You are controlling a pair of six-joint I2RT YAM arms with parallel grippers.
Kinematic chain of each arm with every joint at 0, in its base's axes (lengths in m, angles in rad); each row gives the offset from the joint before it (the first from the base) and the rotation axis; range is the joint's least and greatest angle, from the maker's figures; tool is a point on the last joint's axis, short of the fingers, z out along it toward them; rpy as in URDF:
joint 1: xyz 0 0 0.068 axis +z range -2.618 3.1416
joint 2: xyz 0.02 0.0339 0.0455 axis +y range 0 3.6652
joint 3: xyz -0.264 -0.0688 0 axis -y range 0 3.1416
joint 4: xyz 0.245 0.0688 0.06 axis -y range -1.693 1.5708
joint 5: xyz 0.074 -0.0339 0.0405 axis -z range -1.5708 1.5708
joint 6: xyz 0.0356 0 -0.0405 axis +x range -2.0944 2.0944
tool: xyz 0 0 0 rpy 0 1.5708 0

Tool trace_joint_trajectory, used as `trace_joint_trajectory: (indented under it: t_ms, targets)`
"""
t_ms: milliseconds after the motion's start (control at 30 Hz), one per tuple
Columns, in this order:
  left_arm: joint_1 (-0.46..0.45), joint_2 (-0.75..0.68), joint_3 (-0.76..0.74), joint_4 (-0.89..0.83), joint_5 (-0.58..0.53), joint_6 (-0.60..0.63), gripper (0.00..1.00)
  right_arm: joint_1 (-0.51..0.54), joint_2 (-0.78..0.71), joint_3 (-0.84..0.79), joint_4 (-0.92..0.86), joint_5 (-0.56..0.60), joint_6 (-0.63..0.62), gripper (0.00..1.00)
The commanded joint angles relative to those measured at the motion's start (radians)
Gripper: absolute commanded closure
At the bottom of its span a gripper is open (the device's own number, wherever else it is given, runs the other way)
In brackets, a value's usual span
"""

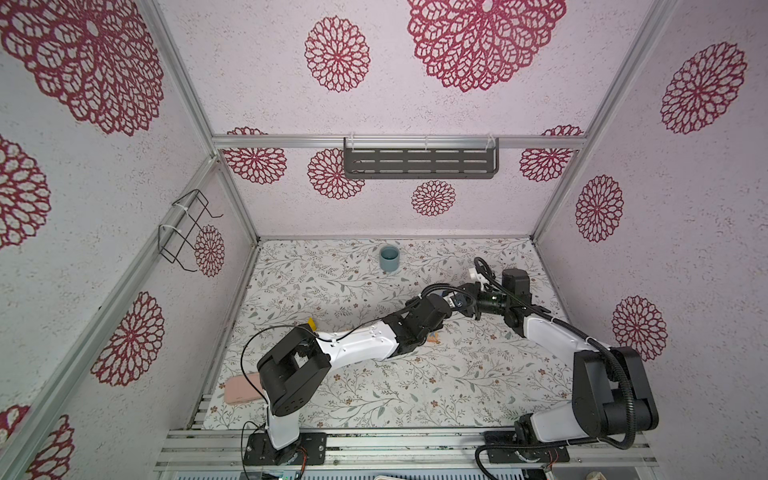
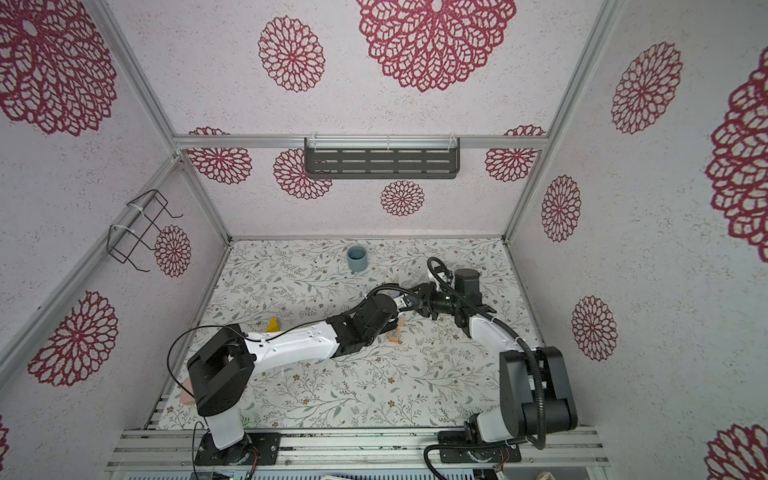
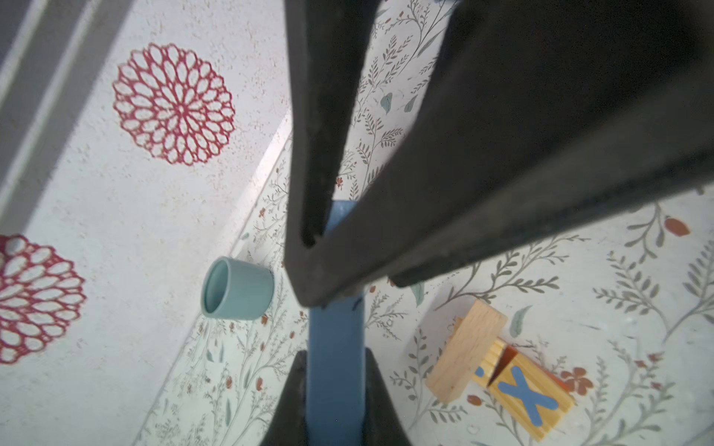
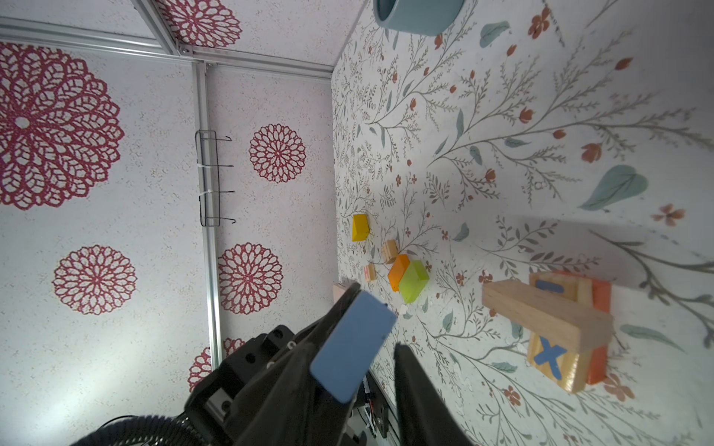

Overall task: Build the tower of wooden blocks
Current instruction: 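Open the right gripper and draw it back while the left keeps holding the blue block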

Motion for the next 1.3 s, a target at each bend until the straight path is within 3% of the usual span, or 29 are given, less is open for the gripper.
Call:
trace_joint_trajectory:
  t_ms: [0, 467, 933, 1267]
  targets:
    - [0.007, -0.017, 0.027, -0.054, 0.062, -0.019, 0.92, -0.01, 0.005, 0.027, 0.036, -0.02, -0.027, 0.56]
    - [0.019, -0.053, 0.08, -0.233, 0.202, -0.078, 0.95, -0.099, -0.017, 0.015, 0.085, -0.001, 0.008, 0.49]
    - [0.032, -0.056, 0.214, -0.612, 0.515, -0.193, 0.94, -0.154, -0.024, -0.012, 0.018, 0.045, -0.104, 0.5]
    - [0.033, -0.054, 0.151, -0.624, 0.527, -0.219, 0.96, -0.18, -0.022, -0.048, 0.033, 0.032, -0.123, 0.51]
